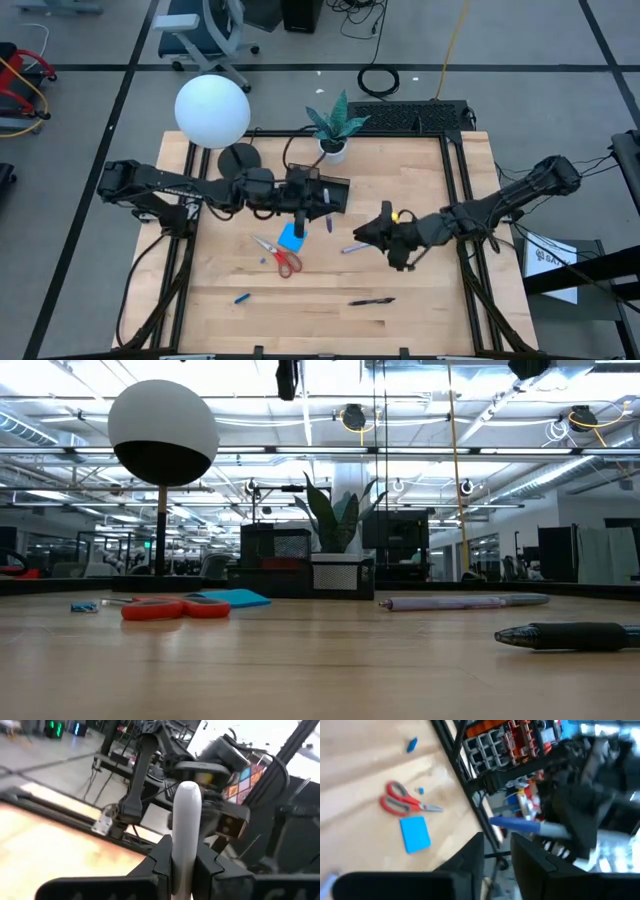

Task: Pick and place office supplies into organizer
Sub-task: Put the blue pen into the desk organizer

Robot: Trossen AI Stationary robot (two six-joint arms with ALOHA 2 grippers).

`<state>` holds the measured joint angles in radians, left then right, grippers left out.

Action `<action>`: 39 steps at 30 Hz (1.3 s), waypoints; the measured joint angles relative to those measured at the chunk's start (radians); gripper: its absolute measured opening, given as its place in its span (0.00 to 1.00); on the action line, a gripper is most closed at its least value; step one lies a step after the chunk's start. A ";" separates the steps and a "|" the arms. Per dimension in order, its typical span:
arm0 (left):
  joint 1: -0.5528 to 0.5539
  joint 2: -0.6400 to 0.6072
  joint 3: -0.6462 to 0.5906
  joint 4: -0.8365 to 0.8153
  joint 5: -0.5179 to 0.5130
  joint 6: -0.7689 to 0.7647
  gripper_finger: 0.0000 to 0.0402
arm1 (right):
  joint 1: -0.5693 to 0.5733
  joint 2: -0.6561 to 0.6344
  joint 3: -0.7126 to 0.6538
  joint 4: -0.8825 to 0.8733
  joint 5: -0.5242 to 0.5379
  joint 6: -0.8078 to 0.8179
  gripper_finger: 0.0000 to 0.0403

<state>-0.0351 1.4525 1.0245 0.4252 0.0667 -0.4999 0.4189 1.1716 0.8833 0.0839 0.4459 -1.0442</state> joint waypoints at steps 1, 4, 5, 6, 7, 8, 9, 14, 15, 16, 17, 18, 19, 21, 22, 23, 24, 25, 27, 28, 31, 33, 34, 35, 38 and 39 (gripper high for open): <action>0.005 0.000 0.000 0.001 0.011 -0.030 0.09 | 0.013 0.009 0.000 0.007 0.023 -0.036 0.25; 0.010 0.000 0.000 0.021 0.028 -0.114 0.09 | 0.049 0.035 0.000 0.017 0.090 -0.146 0.33; 0.009 0.000 0.000 0.021 0.031 -0.134 0.09 | 0.056 0.045 0.000 0.023 0.108 -0.183 0.36; 0.006 0.001 0.000 0.020 0.032 -0.154 0.09 | 0.063 0.059 0.000 0.029 0.127 -0.218 0.39; 0.004 0.008 0.000 0.022 0.034 -0.171 0.09 | 0.069 0.073 0.000 0.033 0.148 -0.251 0.42; 0.000 0.014 0.000 0.028 0.035 -0.186 0.09 | 0.074 0.086 0.000 0.040 0.176 -0.280 0.45; -0.005 0.016 0.000 0.018 0.036 -0.198 0.09 | 0.077 0.101 -0.001 0.063 0.204 -0.306 0.47; -0.028 0.045 0.001 0.034 0.038 -0.234 0.09 | 0.099 0.160 -0.001 0.178 0.303 -0.434 0.57; -0.034 0.055 0.000 0.030 0.039 -0.240 0.09 | 0.103 0.173 -0.001 0.195 0.315 -0.465 0.58; -0.037 0.068 0.000 0.043 0.039 -0.246 0.09 | 0.107 0.186 -0.001 0.210 0.318 -0.494 0.59; -0.039 0.080 0.000 0.051 0.039 -0.258 0.09 | 0.112 0.194 -0.001 0.218 0.324 -0.521 0.59; -0.040 0.090 0.000 0.052 0.044 -0.272 0.09 | 0.119 0.208 -0.001 0.235 0.339 -0.550 0.60; -0.040 0.098 0.000 0.051 0.052 -0.281 0.09 | 0.122 0.221 -0.001 0.265 0.346 -0.577 0.60; -0.040 0.126 0.000 0.074 0.066 -0.303 0.09 | 0.123 0.248 0.000 0.302 0.356 -0.632 0.60; -0.039 0.139 0.000 0.093 0.078 -0.314 0.09 | 0.125 0.264 0.000 0.329 0.367 -0.661 0.60; -0.039 0.147 -0.001 0.104 0.093 -0.325 0.09 | 0.127 0.278 0.000 0.353 0.372 -0.688 0.60; -0.039 0.157 -0.002 0.132 0.104 -0.334 0.09 | 0.127 0.291 0.000 0.369 0.383 -0.713 0.60; -0.039 0.168 -0.001 0.166 0.110 -0.342 0.09 | 0.127 0.305 0.000 0.387 0.390 -0.737 0.59; -0.040 0.172 -0.001 0.176 0.110 -0.350 0.09 | 0.127 0.331 0.000 0.421 0.391 -0.785 0.58; -0.040 0.173 -0.001 0.175 0.111 -0.352 0.10 | 0.127 0.342 0.000 0.439 0.391 -0.802 0.58; -0.039 0.183 -0.001 0.176 0.110 -0.341 0.10 | 0.127 0.365 0.000 0.477 0.391 -0.830 0.55; -0.039 0.186 0.000 0.172 0.110 -0.339 0.10 | 0.126 0.365 0.000 0.476 0.390 -0.832 0.53; -0.040 0.187 0.000 0.172 0.110 -0.336 0.10 | 0.126 0.364 0.000 0.479 0.388 -0.833 0.52; -0.042 0.187 0.000 0.173 0.110 -0.334 0.10 | 0.125 0.364 0.000 0.481 0.386 -0.834 0.50; -0.044 0.198 0.000 0.179 0.110 -0.333 0.10 | 0.125 0.365 0.000 0.507 0.388 -0.834 0.44; -0.045 0.200 0.000 0.174 0.111 -0.333 0.10 | 0.125 0.364 0.000 0.514 0.388 -0.828 0.41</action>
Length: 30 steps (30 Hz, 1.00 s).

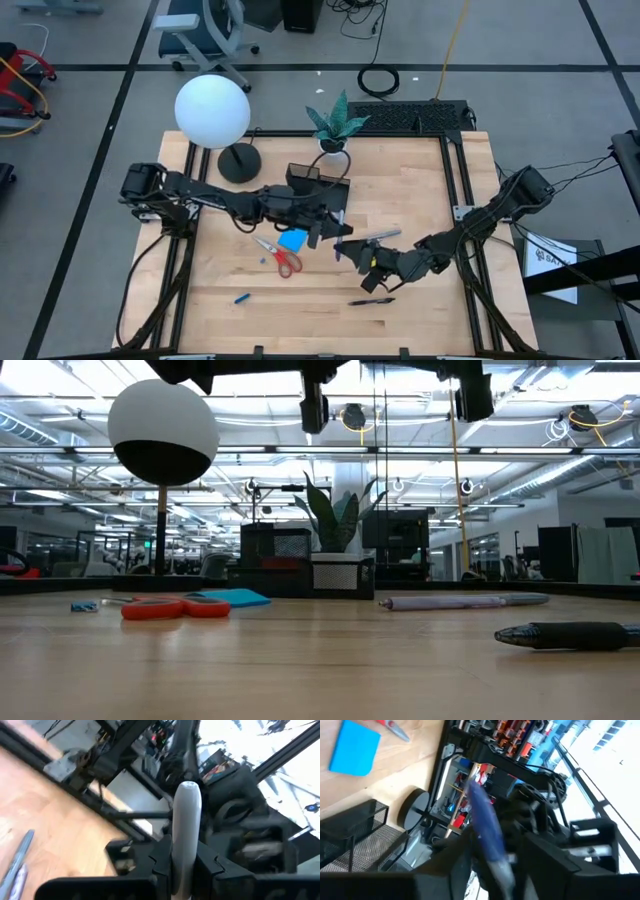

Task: Pick and place office supplies into organizer
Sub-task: Put the blue pen into the desk organizer

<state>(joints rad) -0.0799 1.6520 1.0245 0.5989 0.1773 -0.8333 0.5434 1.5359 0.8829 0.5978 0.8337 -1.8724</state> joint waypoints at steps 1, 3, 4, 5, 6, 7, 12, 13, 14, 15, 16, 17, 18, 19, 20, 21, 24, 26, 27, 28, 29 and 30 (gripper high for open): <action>0.000 0.000 0.000 -0.001 0.000 0.000 0.10 | 0.000 0.000 0.000 0.006 -0.004 0.008 0.37; 0.000 -0.002 0.000 0.006 0.000 0.000 0.11 | 0.000 0.000 0.000 0.004 -0.038 0.021 0.30; -0.001 -0.002 0.000 0.008 0.000 0.001 0.11 | 0.000 0.000 0.000 0.003 -0.052 0.021 0.27; -0.001 -0.002 0.000 0.009 0.000 0.004 0.11 | 0.000 0.000 0.000 -0.003 -0.061 0.018 0.23; -0.002 -0.002 0.000 0.009 0.002 0.008 0.10 | -0.002 0.000 0.000 -0.007 -0.069 0.015 0.21; -0.002 -0.002 0.000 0.010 0.003 0.009 0.10 | -0.005 0.000 0.000 -0.008 -0.074 0.007 0.18; -0.006 -0.002 0.000 0.022 0.002 0.005 0.10 | -0.013 0.000 0.000 -0.002 -0.073 0.002 0.13; -0.006 -0.002 0.000 0.022 0.002 0.005 0.10 | -0.013 0.000 0.000 0.001 -0.073 0.013 0.13; -0.006 -0.002 0.000 0.023 0.002 0.006 0.11 | -0.013 0.000 0.000 0.003 -0.074 0.026 0.13; -0.006 -0.002 0.000 0.023 0.001 0.012 0.13 | -0.013 0.000 0.000 0.007 -0.075 0.043 0.13; -0.006 -0.002 0.000 0.023 0.000 0.023 0.15 | -0.013 0.000 0.000 0.011 -0.074 0.060 0.13; -0.005 -0.001 0.000 0.021 -0.002 0.039 0.17 | -0.013 0.000 0.000 0.012 -0.073 0.073 0.12; -0.005 -0.001 0.000 0.018 -0.002 0.053 0.19 | -0.012 -0.001 0.000 0.012 -0.073 0.083 0.12; -0.005 -0.001 0.000 0.017 -0.002 0.065 0.20 | -0.011 -0.001 0.000 0.012 -0.073 0.092 0.12; -0.005 -0.001 0.000 0.015 -0.002 0.075 0.22 | -0.009 -0.001 0.001 0.012 -0.073 0.101 0.12; -0.004 -0.001 0.000 0.010 -0.002 0.085 0.23 | -0.007 -0.001 0.001 0.012 -0.072 0.109 0.12; 0.003 -0.001 0.000 -0.010 -0.001 0.120 0.27 | -0.005 -0.001 0.001 0.007 -0.070 0.131 0.12; 0.004 -0.001 0.000 -0.016 0.000 0.147 0.30 | -0.004 -0.001 0.000 0.005 -0.068 0.140 0.12; 0.006 -0.001 0.000 -0.015 0.002 0.166 0.31 | -0.005 -0.001 0.001 0.005 -0.067 0.143 0.11; 0.008 -0.001 0.000 -0.015 0.003 0.184 0.32 | -0.005 -0.001 0.001 0.005 -0.066 0.146 0.11; 0.013 -0.001 0.000 -0.015 0.003 0.200 0.33 | -0.005 -0.001 0.001 0.005 -0.063 0.148 0.10; 0.017 -0.001 0.000 -0.016 0.004 0.210 0.35 | -0.005 -0.001 0.001 0.005 -0.054 0.148 0.10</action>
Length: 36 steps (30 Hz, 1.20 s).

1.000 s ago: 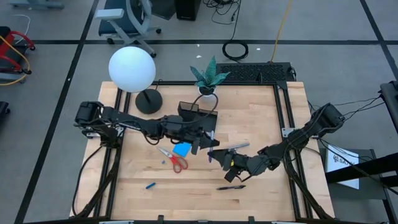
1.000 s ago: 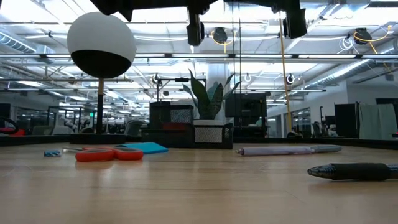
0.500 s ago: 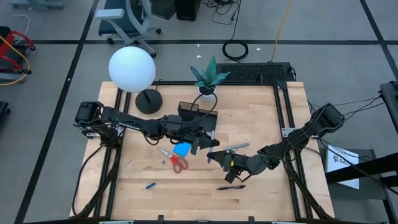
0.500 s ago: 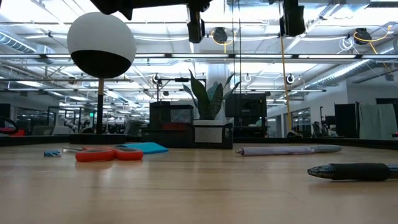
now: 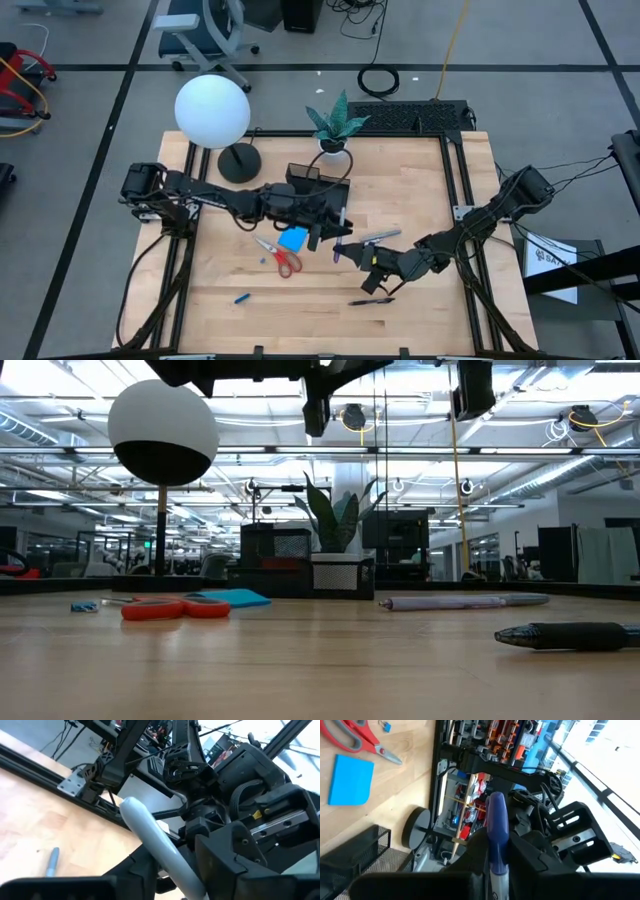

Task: Pick and place office supplies into organizer
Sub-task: Put the blue pen into the desk organizer

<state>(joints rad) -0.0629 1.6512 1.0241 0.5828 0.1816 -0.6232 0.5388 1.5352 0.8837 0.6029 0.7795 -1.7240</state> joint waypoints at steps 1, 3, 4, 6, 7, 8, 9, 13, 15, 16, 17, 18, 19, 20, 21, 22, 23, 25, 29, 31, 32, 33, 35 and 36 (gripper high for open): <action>0.005 0.000 0.000 -0.001 0.003 0.002 0.36 | 0.000 0.000 0.000 -0.001 0.012 -0.001 0.10; 0.014 -0.001 0.000 -0.002 0.003 0.003 0.38 | 0.001 0.000 0.000 -0.002 0.060 -0.009 0.10; 0.018 -0.001 0.000 -0.004 0.003 0.004 0.40 | 0.001 0.000 0.000 -0.003 0.087 -0.013 0.10; 0.025 -0.002 0.000 -0.007 0.003 0.015 0.42 | 0.001 0.000 0.000 -0.003 0.139 -0.016 0.10; 0.027 -0.002 0.000 -0.011 0.003 0.020 0.43 | 0.001 -0.002 -0.001 -0.006 0.155 -0.016 0.10; 0.030 -0.002 0.000 -0.012 0.006 0.020 0.44 | 0.001 -0.003 -0.001 -0.006 0.168 -0.016 0.10; 0.031 -0.002 0.000 -0.011 0.013 0.020 0.45 | 0.001 -0.004 -0.001 -0.004 0.177 -0.014 0.10; 0.043 -0.017 0.000 -0.023 0.031 0.045 0.47 | 0.004 -0.005 -0.001 0.014 0.214 -0.023 0.10; 0.051 -0.036 0.000 -0.042 0.030 0.076 0.46 | 0.006 -0.005 -0.001 0.028 0.223 -0.027 0.10; 0.053 -0.052 0.000 -0.075 0.030 0.093 0.46 | 0.006 -0.005 -0.001 0.031 0.224 -0.024 0.10; 0.057 -0.067 0.000 -0.104 0.028 0.109 0.45 | 0.006 -0.005 -0.002 0.037 0.225 -0.020 0.10; 0.059 -0.085 0.000 -0.131 0.016 0.129 0.45 | 0.006 -0.005 -0.002 0.045 0.225 -0.012 0.10; 0.060 -0.103 0.000 -0.162 -0.005 0.155 0.44 | 0.006 -0.005 -0.002 0.055 0.226 -0.007 0.10; 0.060 -0.127 0.000 -0.195 -0.032 0.185 0.43 | 0.006 -0.005 -0.002 0.069 0.230 -0.001 0.10; 0.060 -0.154 0.000 -0.239 -0.063 0.217 0.42 | 0.002 -0.005 -0.002 0.086 0.234 0.005 0.10; 0.057 -0.176 0.000 -0.271 -0.097 0.250 0.41 | -0.003 -0.005 -0.002 0.102 0.238 0.012 0.10; 0.052 -0.194 0.000 -0.280 -0.131 0.280 0.41 | -0.010 -0.006 -0.002 0.115 0.239 0.022 0.10; 0.041 -0.242 0.001 -0.343 -0.192 0.340 0.40 | -0.024 -0.025 -0.002 0.114 0.238 0.063 0.10; 0.009 -0.310 0.000 -0.399 -0.264 0.449 0.38 | -0.070 -0.096 -0.005 0.035 0.157 0.243 0.10; -0.008 -0.333 0.000 -0.414 -0.297 0.494 0.37 | -0.099 -0.145 -0.022 -0.003 0.074 0.353 0.10; -0.014 -0.343 0.001 -0.419 -0.315 0.516 0.37 | -0.117 -0.175 -0.033 -0.017 0.023 0.412 0.10; -0.021 -0.356 0.000 -0.439 -0.331 0.538 0.36 | -0.135 -0.204 -0.050 -0.023 -0.024 0.466 0.10; -0.033 -0.371 -0.009 -0.429 -0.350 0.573 0.35 | -0.182 -0.260 -0.087 -0.023 -0.133 0.577 0.10; -0.034 -0.381 -0.019 -0.410 -0.359 0.587 0.35 | -0.210 -0.286 -0.107 -0.023 -0.202 0.634 0.10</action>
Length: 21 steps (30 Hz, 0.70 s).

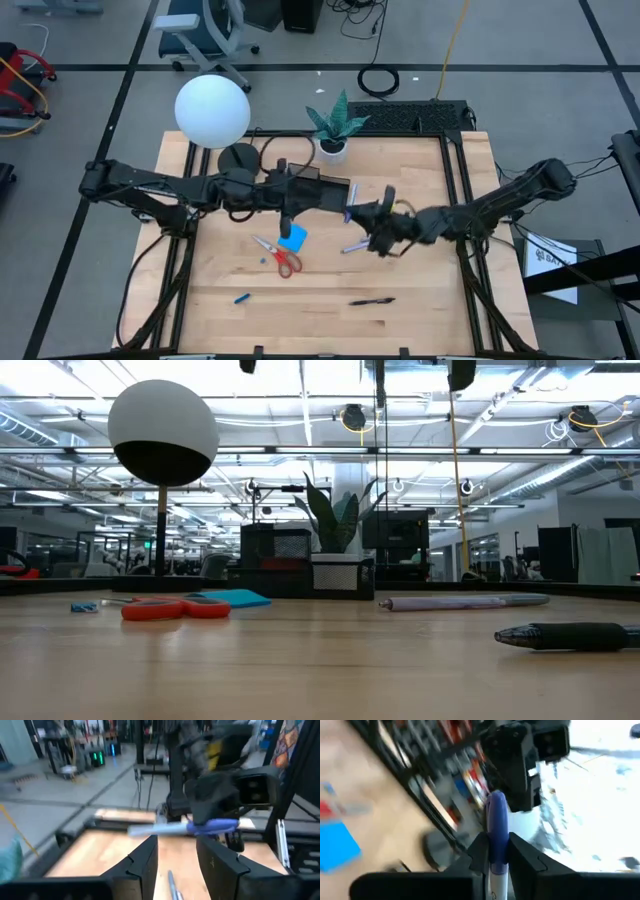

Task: Pick and place office supplies into organizer
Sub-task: Put the blue pen into the desk organizer

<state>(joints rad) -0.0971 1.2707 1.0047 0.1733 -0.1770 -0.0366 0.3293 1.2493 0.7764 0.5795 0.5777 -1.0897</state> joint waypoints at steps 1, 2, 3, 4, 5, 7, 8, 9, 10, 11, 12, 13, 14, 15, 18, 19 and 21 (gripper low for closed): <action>-0.003 -0.011 -0.018 0.015 -0.008 0.011 0.34 | -0.030 -0.024 -0.021 -0.001 -0.076 0.059 0.10; -0.004 -0.022 -0.041 0.042 -0.011 0.021 0.33 | -0.064 -0.045 -0.042 0.005 -0.157 0.116 0.10; -0.004 -0.031 -0.071 0.083 -0.012 0.029 0.33 | -0.100 -0.062 -0.061 0.018 -0.238 0.171 0.10; 0.000 -0.041 -0.104 0.129 -0.012 0.032 0.32 | -0.134 -0.072 -0.078 0.037 -0.307 0.220 0.10; 0.006 -0.053 -0.142 0.177 -0.013 0.035 0.32 | -0.168 -0.078 -0.093 0.060 -0.360 0.262 0.10; 0.018 -0.080 -0.221 0.277 -0.018 0.037 0.31 | -0.234 -0.085 -0.125 0.100 -0.446 0.334 0.10; 0.025 -0.092 -0.258 0.328 -0.019 0.037 0.31 | -0.266 -0.085 -0.135 0.120 -0.493 0.366 0.10; 0.032 -0.106 -0.295 0.365 -0.018 0.036 0.30 | -0.298 -0.084 -0.143 0.138 -0.547 0.397 0.10; 0.038 -0.119 -0.331 0.400 -0.018 0.037 0.30 | -0.331 -0.083 -0.151 0.153 -0.600 0.433 0.10; 0.046 -0.127 -0.356 0.433 -0.018 0.036 0.31 | -0.361 -0.076 -0.155 0.175 -0.649 0.470 0.10; 0.056 -0.140 -0.376 0.450 -0.017 0.034 0.31 | -0.390 -0.064 -0.156 0.203 -0.692 0.509 0.10; 0.062 -0.156 -0.393 0.450 -0.016 0.027 0.31 | -0.419 -0.056 -0.158 0.223 -0.721 0.548 0.10; 0.067 -0.170 -0.403 0.451 -0.016 0.023 0.31 | -0.445 -0.047 -0.163 0.244 -0.750 0.586 0.10; 0.070 -0.183 -0.412 0.455 -0.015 0.017 0.31 | -0.471 -0.033 -0.163 0.272 -0.777 0.619 0.10; 0.077 -0.204 -0.431 0.448 0.002 0.008 0.31 | -0.534 0.026 -0.163 0.367 -0.846 0.698 0.10; 0.077 -0.207 -0.432 0.441 0.008 0.008 0.31 | -0.551 0.052 -0.163 0.402 -0.862 0.723 0.10; 0.077 -0.216 -0.433 0.439 0.020 0.010 0.31 | -0.585 0.108 -0.162 0.499 -0.875 0.776 0.10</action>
<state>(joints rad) -0.0204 1.0546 0.5716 0.6124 -0.1575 -0.0268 -0.2553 1.3573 0.6144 1.0781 -0.2974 -0.3142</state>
